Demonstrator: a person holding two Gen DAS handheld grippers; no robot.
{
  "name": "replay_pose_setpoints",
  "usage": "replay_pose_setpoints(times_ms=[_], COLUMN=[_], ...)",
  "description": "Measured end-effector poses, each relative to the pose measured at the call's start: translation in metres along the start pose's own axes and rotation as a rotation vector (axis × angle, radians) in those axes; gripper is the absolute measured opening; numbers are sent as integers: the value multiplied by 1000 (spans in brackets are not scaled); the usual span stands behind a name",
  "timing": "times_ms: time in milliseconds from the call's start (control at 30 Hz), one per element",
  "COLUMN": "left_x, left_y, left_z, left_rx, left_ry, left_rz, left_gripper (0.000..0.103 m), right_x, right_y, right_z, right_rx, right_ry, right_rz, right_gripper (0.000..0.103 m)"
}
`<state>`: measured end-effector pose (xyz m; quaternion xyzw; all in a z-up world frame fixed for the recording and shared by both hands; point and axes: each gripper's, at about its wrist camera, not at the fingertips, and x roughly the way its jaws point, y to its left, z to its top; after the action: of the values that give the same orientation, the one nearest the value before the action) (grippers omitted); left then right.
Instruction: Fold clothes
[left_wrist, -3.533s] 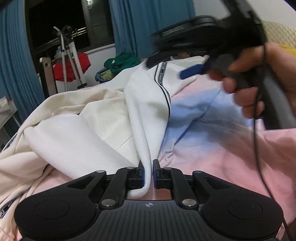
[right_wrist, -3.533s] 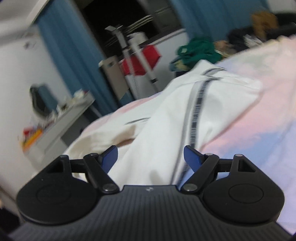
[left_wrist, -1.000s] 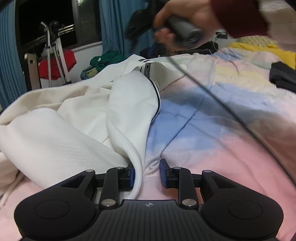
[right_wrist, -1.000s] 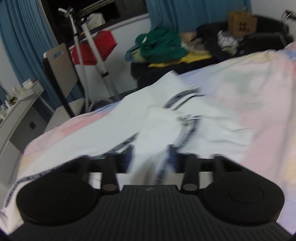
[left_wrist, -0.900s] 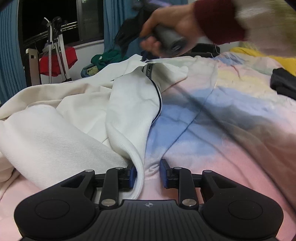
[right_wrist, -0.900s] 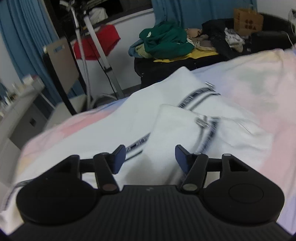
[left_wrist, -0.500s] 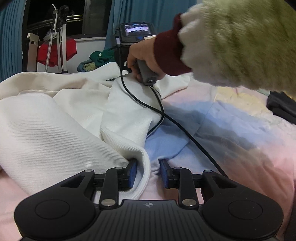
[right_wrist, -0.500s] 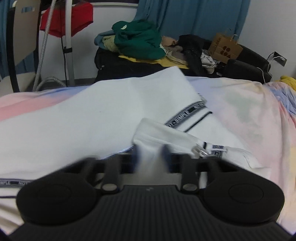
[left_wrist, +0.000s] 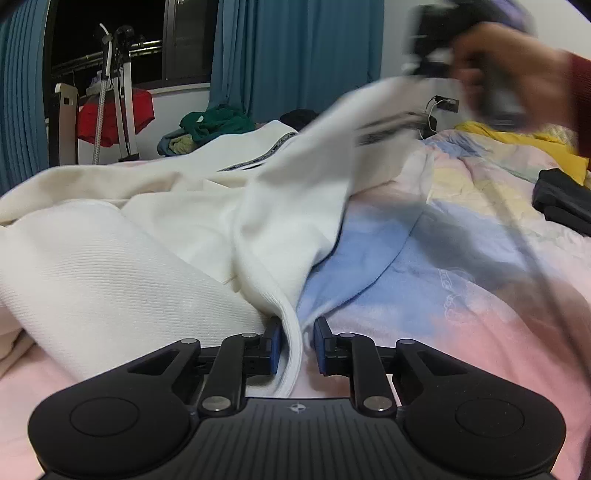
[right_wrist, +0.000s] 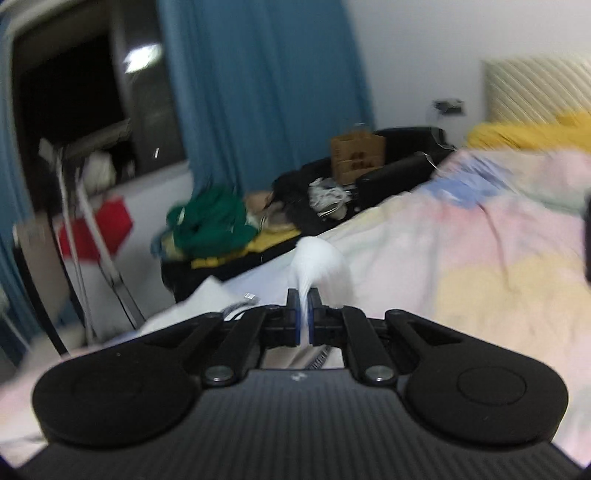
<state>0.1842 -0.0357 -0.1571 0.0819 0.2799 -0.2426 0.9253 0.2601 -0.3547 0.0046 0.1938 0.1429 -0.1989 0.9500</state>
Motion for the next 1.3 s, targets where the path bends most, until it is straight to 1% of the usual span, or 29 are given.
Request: replay_pose_setpoints(times_ms=[133,167,200,267,300,367,400,433,467,533,567,600,633,667,700,733,767,800,833,933,1000,1033,1100,1133,1167,1233,1300], left_x=[-17,-21,-25,-31,-33,-38,-39,-40,-42,-47,-50,-54,-60,-67,-75,-83,-92,-103,-115,-147,-165,-171,-180,-181,-182,-182,-181], left_y=[-6,-8,-10,-13,-15,-18,-20,-22,-22,-19,-15,-11,-5,3,13,25,39,55,74,125,151,159,174,179,183,192,200], left_z=[1,1,2,2,2,2,1,0,0,0,1,2,4,6,6,3,1,-5,-13,-49,-77,-87,-106,-112,-116,-123,-128], left_rx=[37,45,51,60,65,73,76,78,75,48,30,2,-43,-105,-186,-287,-393,-520,-668,-1062,-1300,-1387,-1541,-1587,-1624,-1679,-1738], left_ry=[-25,-30,-35,-34,-32,-29,-25,-19,-12,-3,1,6,13,23,35,42,47,48,41,-3,-53,-89,-173,-207,-238,-283,-296], left_rz=[25,33,40,54,61,75,82,88,94,104,104,109,115,120,126,132,137,145,155,191,216,221,226,231,237,278,287], left_gripper=[20,21,22,22,22,23,24,26,30,36,40,46,48,50,54,56,61,66,67,70,71,71,71,71,71,68,65], right_x=[-43,-46,-45,-38,-33,-24,-22,-20,-19,-15,-14,-12,-10,-8,-7,-5,-4,-2,-2,-2,-3,-4,-6,-5,-5,-2,-3], right_y=[-81,-102,-123,-167,-188,-222,-231,-235,-239,-235,-232,-229,-226,-224,-222,-220,-218,-216,-213,-209,-209,-209,-212,-211,-210,-208,-207], right_z=[-1,-7,-14,-38,-50,-77,-84,-87,-89,-88,-87,-88,-88,-91,-94,-97,-100,-103,-104,-101,-100,-99,-100,-100,-100,-99,-99], right_rx=[197,234,279,477,599,799,851,875,898,869,838,819,800,799,799,799,798,798,790,756,751,749,772,769,765,750,721], right_ry=[-2,25,70,230,307,447,485,500,514,514,513,515,517,532,547,562,577,593,591,589,589,589,588,586,584,578,562], right_rz=[-16,-32,-49,-67,-62,-50,-45,-37,-29,-32,-40,-48,-57,-57,-56,-56,-56,-55,-58,-62,-60,-60,-50,-49,-48,-46,-46], right_gripper=[6,6,6,6,6,6,7,8,8,8,9,9,10,11,16,19,24,26,26,26,27,26,26,26,26,26,25])
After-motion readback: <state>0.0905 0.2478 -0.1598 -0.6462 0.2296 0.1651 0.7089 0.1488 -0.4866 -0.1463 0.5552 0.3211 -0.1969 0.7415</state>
